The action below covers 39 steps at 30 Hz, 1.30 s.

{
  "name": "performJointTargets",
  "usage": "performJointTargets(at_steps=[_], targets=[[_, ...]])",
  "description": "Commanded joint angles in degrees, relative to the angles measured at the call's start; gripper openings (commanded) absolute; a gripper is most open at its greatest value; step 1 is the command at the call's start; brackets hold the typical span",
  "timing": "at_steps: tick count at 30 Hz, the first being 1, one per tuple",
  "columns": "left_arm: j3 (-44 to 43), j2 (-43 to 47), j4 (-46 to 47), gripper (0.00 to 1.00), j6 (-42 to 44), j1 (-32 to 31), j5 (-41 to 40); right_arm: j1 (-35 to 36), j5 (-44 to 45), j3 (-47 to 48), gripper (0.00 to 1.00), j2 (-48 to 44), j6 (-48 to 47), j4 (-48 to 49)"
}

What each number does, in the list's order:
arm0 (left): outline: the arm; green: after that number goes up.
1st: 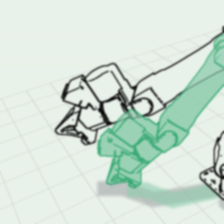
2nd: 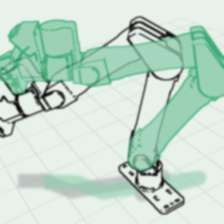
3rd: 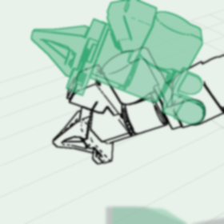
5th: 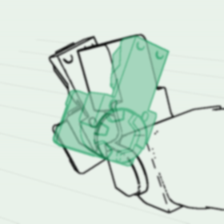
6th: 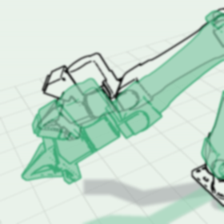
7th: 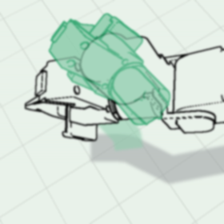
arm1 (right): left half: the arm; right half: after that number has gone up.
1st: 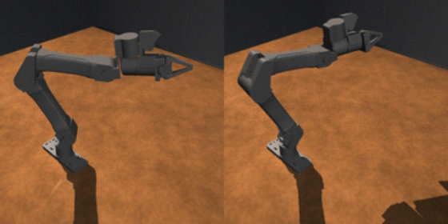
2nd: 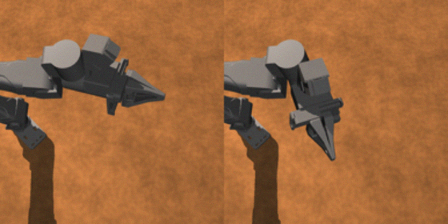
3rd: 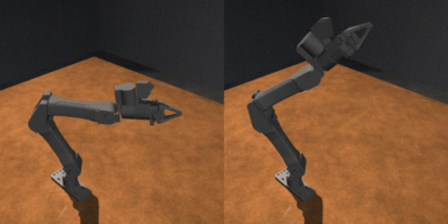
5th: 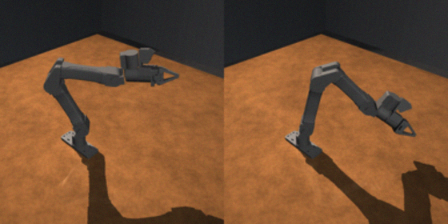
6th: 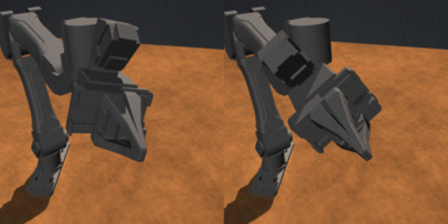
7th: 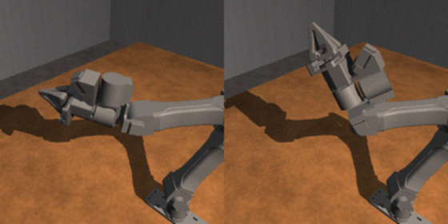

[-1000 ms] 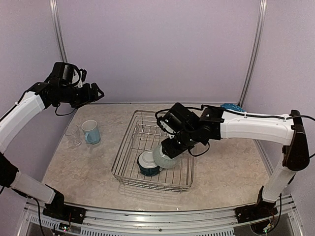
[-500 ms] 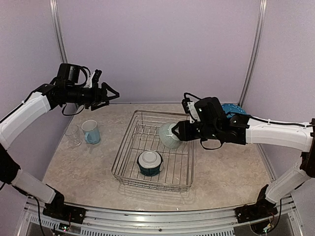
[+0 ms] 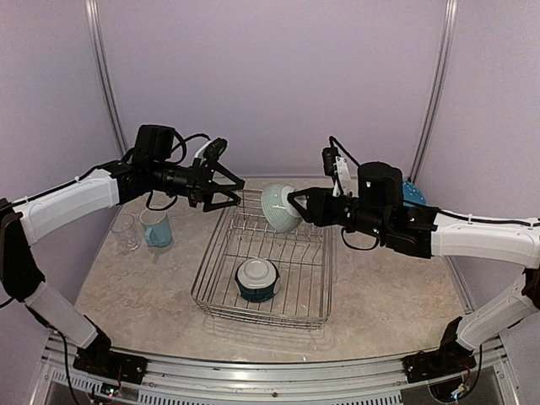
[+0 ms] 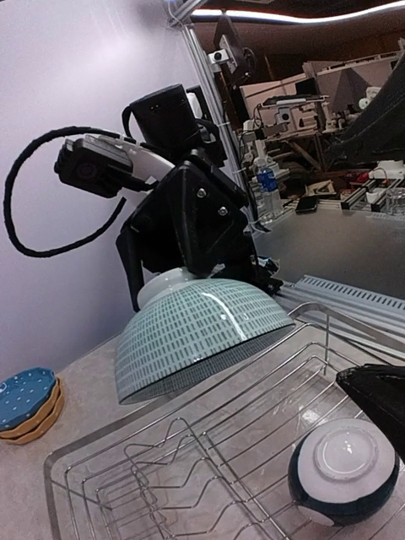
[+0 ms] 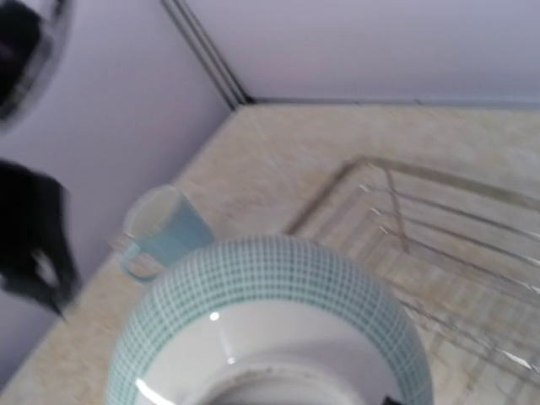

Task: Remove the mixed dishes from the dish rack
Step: Pass from the right arm to the left

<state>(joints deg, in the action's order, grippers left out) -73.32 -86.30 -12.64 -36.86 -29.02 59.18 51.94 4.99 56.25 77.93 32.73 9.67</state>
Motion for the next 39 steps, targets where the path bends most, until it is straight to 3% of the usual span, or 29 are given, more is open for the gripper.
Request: performJointTargets(at_steps=[1, 11, 26, 39], targets=[[2.0, -2.4, 8.9, 0.77, -6.1, -1.1, 6.2, -0.5, -3.5, 0.7, 0.0, 0.0, 0.5, 10.5], [4.1, -5.5, 18.5, 0.71, -13.9, -2.4, 9.6, -0.5, -10.2, 3.2, 0.0, 4.5, 1.8, 14.9], [8.1, -8.3, 36.3, 0.38, -27.2, -2.5, 13.2, -0.4, -11.6, 2.6, 0.0, 7.2, 4.0, 21.3], [8.2, -8.3, 36.7, 0.11, -27.7, -2.0, 12.7, -0.4, -12.6, 3.8, 0.0, 9.0, 4.1, 20.4]])
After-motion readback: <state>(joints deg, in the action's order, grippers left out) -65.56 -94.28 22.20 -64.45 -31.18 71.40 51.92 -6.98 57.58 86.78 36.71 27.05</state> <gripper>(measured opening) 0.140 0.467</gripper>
